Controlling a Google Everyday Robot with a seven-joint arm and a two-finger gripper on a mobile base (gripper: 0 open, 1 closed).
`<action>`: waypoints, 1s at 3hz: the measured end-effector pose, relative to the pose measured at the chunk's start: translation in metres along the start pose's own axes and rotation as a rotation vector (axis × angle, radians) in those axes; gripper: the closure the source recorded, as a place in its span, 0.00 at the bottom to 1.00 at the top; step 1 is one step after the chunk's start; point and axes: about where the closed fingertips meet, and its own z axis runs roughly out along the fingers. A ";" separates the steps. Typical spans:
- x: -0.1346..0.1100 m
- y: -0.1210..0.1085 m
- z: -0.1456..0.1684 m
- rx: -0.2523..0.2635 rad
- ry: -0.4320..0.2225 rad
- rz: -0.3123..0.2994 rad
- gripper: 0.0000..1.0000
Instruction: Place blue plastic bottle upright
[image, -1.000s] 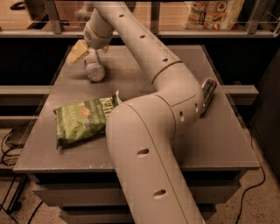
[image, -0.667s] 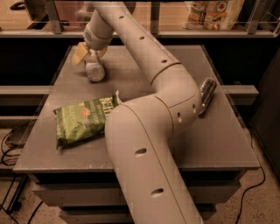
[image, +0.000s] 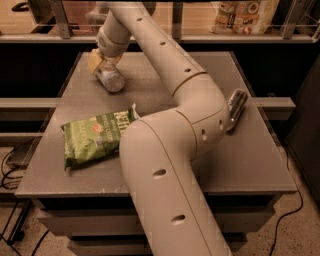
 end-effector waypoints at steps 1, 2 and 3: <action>-0.006 0.002 -0.029 -0.017 -0.042 -0.039 0.99; -0.013 0.011 -0.069 -0.053 -0.101 -0.162 1.00; -0.016 0.017 -0.107 -0.112 -0.205 -0.314 1.00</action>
Offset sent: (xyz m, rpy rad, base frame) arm -0.0323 -0.0445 0.1210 0.0929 -0.2482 0.3304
